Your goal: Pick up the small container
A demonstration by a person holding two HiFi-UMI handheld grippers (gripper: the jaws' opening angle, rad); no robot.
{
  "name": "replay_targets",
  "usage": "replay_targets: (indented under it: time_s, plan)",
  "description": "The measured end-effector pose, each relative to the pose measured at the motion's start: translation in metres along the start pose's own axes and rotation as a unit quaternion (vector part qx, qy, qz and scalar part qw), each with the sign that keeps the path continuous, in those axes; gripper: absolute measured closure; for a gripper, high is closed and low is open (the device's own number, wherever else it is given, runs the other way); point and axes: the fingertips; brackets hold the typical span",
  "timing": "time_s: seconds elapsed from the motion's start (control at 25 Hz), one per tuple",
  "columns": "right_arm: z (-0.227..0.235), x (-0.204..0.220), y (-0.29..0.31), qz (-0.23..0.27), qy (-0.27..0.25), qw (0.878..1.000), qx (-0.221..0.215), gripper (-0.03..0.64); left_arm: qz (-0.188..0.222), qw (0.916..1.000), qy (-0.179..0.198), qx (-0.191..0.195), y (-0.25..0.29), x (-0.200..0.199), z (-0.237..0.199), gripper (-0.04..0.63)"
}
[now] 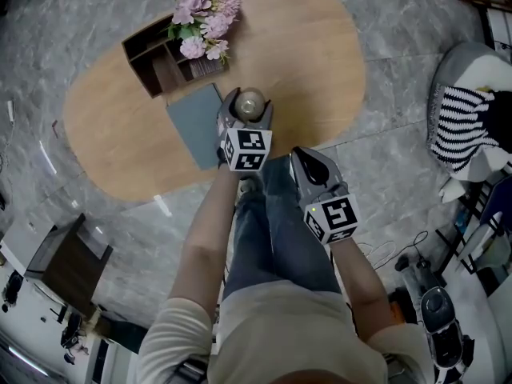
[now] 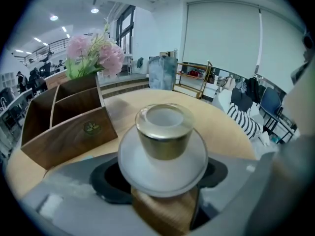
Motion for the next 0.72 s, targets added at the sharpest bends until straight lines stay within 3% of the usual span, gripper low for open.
replay_targets:
  time_s: [0.16,0.72]
  plan:
    - [-0.002,-0.005,-0.005,0.004,-0.006,1.0,0.0,0.618,-0.003,0.9999,-0.013,0.007,-0.009,0.004,-0.001,0.255]
    - [-0.05,-0.005,-0.052,0.048,-0.032,0.998,0.003,0.618,0.049,0.9985,-0.022,0.0,-0.099,0.001,0.023,0.255]
Point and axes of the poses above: the fingertips, and each gripper's own axes: y forward along the fingers, z to its right, x out of its underside, and after that the axes turned 1 degree about x, right-handed
